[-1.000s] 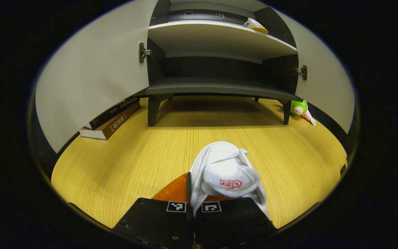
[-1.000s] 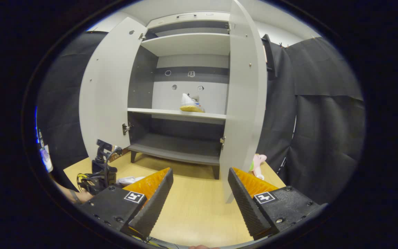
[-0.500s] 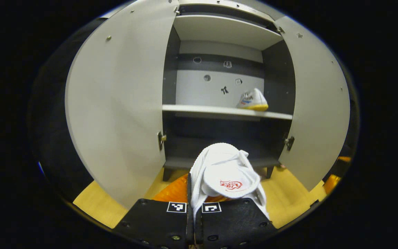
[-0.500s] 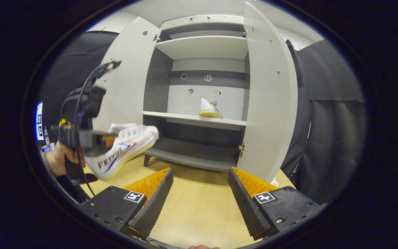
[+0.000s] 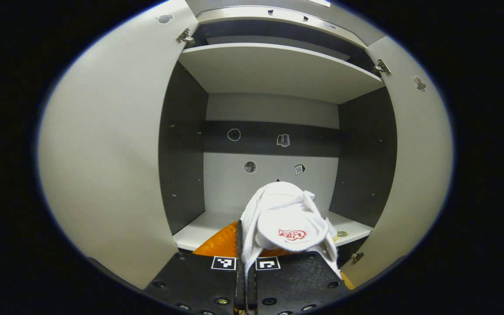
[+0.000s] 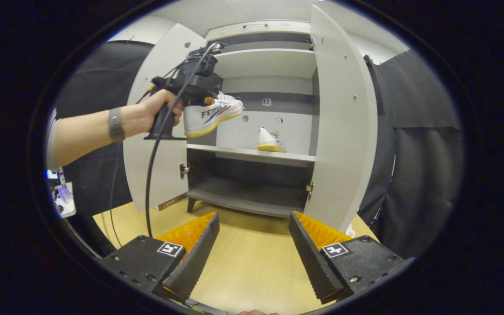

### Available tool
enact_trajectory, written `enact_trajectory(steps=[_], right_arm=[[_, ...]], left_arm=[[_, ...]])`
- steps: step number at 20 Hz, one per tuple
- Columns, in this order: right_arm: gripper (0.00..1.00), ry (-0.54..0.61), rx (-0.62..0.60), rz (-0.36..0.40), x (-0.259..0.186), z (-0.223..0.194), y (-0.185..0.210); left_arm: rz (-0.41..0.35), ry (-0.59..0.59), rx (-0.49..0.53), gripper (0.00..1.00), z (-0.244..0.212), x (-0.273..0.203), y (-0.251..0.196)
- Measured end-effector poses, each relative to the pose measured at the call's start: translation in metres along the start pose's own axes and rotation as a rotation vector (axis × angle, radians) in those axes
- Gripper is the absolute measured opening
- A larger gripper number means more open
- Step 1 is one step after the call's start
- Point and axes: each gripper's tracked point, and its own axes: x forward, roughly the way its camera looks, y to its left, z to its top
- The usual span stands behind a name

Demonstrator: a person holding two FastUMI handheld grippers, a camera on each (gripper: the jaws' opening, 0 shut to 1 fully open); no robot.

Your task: Grab one shoe with the right hand and put it into the shoe cabinet, grab the other shoe with the left hand and put it into the shoe cabinet; then close the right door with the right hand and the left door with the left hand.

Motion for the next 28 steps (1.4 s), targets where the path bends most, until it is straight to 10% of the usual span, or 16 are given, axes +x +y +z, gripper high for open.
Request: enact_trajectory(steps=[8,18,19,20,24,26,28], right_arm=[[1.00,0.011,0.041,-0.087,-0.003,-0.005,-0.033],[1.00,0.036,0.040,-0.127,-0.005,-0.012,-0.047],[1.00,0.034,0.040,-0.126,-0.004,-0.012,-0.047],[1.00,0.032,0.038,-0.124,-0.003,-0.011,-0.047],[1.00,0.024,0.029,-0.128,-0.003,-0.009,-0.048],[1.00,0.029,0.031,-0.126,-0.004,-0.011,-0.048],[1.00,0.024,0.032,-0.119,-0.004,-0.010,-0.045]], left_arm=[[0.050,0.237,0.039,0.02,-0.040,0.112,0.005],[0.084,0.496,0.004,0.02,-0.095,0.149,0.011],[0.087,0.522,-0.004,0.13,-0.099,0.149,0.014],[0.087,0.543,-0.032,0.02,-0.101,0.151,0.014],[0.034,0.570,-0.095,0.14,-0.102,0.148,0.005],[0.015,0.563,-0.087,0.43,-0.097,0.142,0.000],[-0.003,0.548,-0.061,0.40,-0.092,0.134,-0.001]])
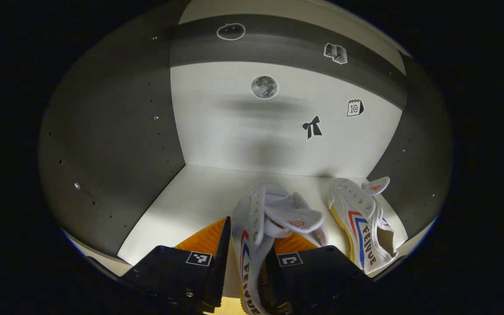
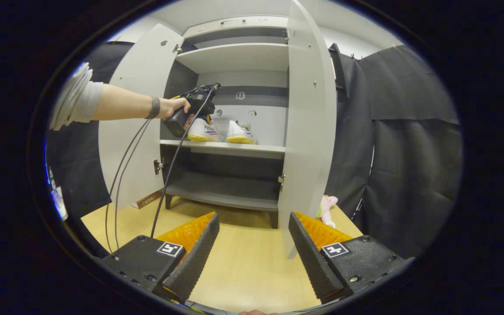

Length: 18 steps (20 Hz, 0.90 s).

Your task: Grab one shoe with the right hand and put it into the shoe cabinet, grab the other shoe with the left hand and put it into the shoe cabinet; then close the right door with the right hand and the left door with the left hand.

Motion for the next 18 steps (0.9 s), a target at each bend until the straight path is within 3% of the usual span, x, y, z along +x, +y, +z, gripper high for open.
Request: enact_trajectory(steps=[5,9,13,16,17,18], right_arm=[[1.00,-0.017,-0.004,0.036,-0.004,0.005,0.014],[1.00,-0.023,-0.007,0.069,-0.008,0.006,0.027],[1.00,-0.027,-0.011,0.090,-0.019,0.003,0.037],[1.00,-0.029,-0.007,0.102,-0.029,0.003,0.042],[1.00,-0.035,-0.004,0.105,-0.032,0.005,0.043],[1.00,-0.041,-0.001,0.108,-0.035,0.007,0.044]], left_arm=[[-0.010,-0.070,0.055,0.43,0.002,-0.034,0.007],[-0.089,-0.180,0.019,0.43,0.004,-0.073,0.003],[-0.120,-0.355,0.057,0.39,0.002,-0.133,0.006],[-0.177,-0.456,0.056,0.38,-0.031,-0.192,-0.002],[-0.192,-0.480,0.056,0.22,-0.050,-0.211,-0.003],[-0.205,-0.503,0.051,0.38,-0.071,-0.229,-0.004]])
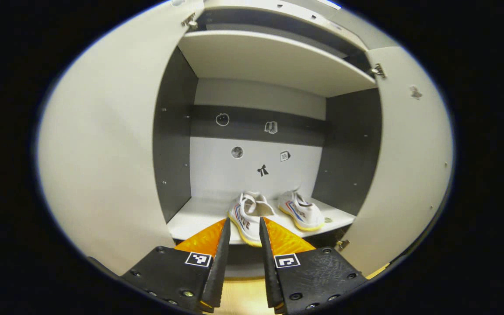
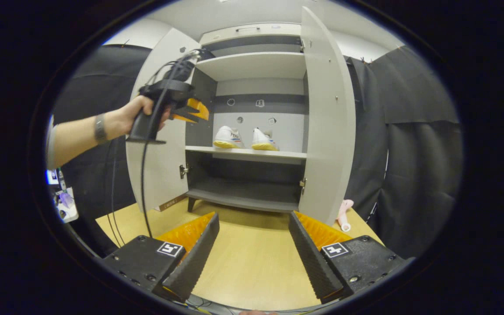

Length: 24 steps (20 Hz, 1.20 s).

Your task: Grab one shoe with the right hand and put it into the shoe cabinet, grab the other shoe with the left hand and put it into the shoe cabinet; then close the right door with the right hand and the left door with the left hand.

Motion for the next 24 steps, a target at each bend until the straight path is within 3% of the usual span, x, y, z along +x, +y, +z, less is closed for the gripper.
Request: enact_trajectory(steps=[3,4,5,6,7,8,16,18,20,24], right_arm=[[1.00,-0.026,0.000,0.005,-0.010,0.012,0.002],[1.00,-0.033,0.000,0.004,-0.013,0.014,0.001],[1.00,-0.037,-0.001,0.004,-0.016,0.016,0.000],[1.00,-0.039,-0.003,0.003,-0.017,0.016,-0.001],[1.00,-0.037,-0.003,0.000,-0.020,0.016,-0.002],[1.00,-0.036,0.000,-0.001,-0.022,0.016,-0.002],[1.00,-0.027,0.025,-0.018,-0.040,0.015,-0.006],[1.00,-0.037,0.022,-0.027,-0.043,0.019,-0.009],[1.00,-0.050,0.021,-0.046,-0.047,0.026,-0.019],[1.00,-0.088,0.025,-0.132,-0.049,0.053,-0.064]], left_arm=[[0.012,-0.054,0.011,0.38,-0.038,-0.071,-0.016],[0.024,-0.060,0.009,0.54,-0.052,-0.094,-0.020],[0.034,-0.065,0.002,0.38,-0.064,-0.115,-0.023],[0.048,-0.063,-0.005,0.38,-0.078,-0.133,-0.026],[0.051,-0.066,-0.006,0.53,-0.089,-0.146,-0.032],[0.064,-0.077,0.005,0.45,-0.097,-0.159,-0.036],[0.094,-0.195,0.113,0.56,-0.107,-0.207,-0.062],[0.086,-0.200,0.120,0.61,-0.109,-0.212,-0.070],[0.072,-0.203,0.113,0.76,-0.112,-0.216,-0.075],[0.103,-0.181,0.090,0.93,-0.122,-0.222,-0.068]])
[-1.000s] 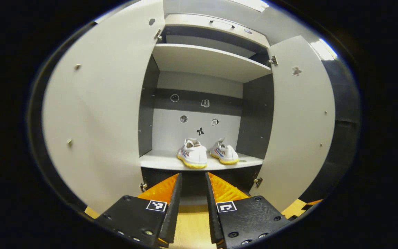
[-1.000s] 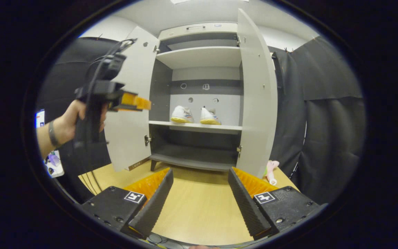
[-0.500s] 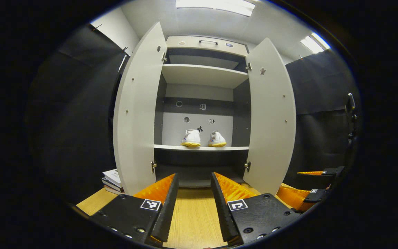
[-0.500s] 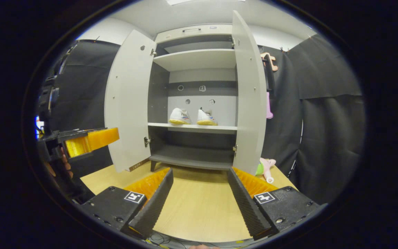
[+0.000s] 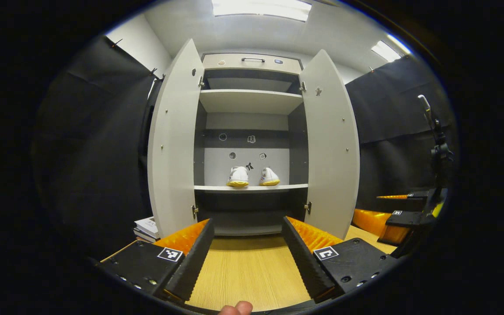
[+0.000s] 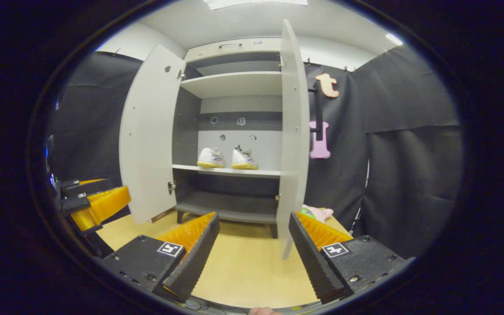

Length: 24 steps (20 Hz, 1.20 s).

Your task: Grab one shoe with the right hand and put it into the shoe cabinet, grab the other shoe with the left hand and put it into the shoe cabinet; then close the right door with the right hand and the left door with the left hand.

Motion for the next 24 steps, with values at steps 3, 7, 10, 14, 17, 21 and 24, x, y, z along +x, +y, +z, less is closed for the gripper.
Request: enact_trajectory(steps=[3,7,10,14,17,21,24], right_arm=[[1.00,-0.049,0.004,-0.080,0.011,0.036,-0.047],[1.00,-0.121,0.017,-0.208,0.032,0.091,-0.115],[0.99,-0.141,0.012,-0.271,0.051,0.119,-0.153],[1.00,-0.131,0.053,-0.288,0.083,0.141,-0.176],[1.00,-0.127,0.052,-0.289,0.101,0.148,-0.179],[1.00,-0.135,0.007,-0.299,0.117,0.155,-0.176],[0.98,-0.141,0.021,-0.295,0.116,0.155,-0.167]], left_arm=[[0.020,0.007,0.000,0.94,-0.005,-0.003,0.006],[0.018,0.017,0.026,0.93,-0.010,-0.006,0.007],[0.009,0.012,0.039,0.93,-0.010,-0.007,0.004],[0.012,0.023,0.046,0.93,-0.014,-0.005,0.005],[0.011,0.040,0.048,0.93,-0.018,-0.004,0.005],[0.007,0.066,0.044,0.93,-0.026,-0.001,0.006],[0.003,0.074,0.047,0.93,-0.028,0.000,0.006]])
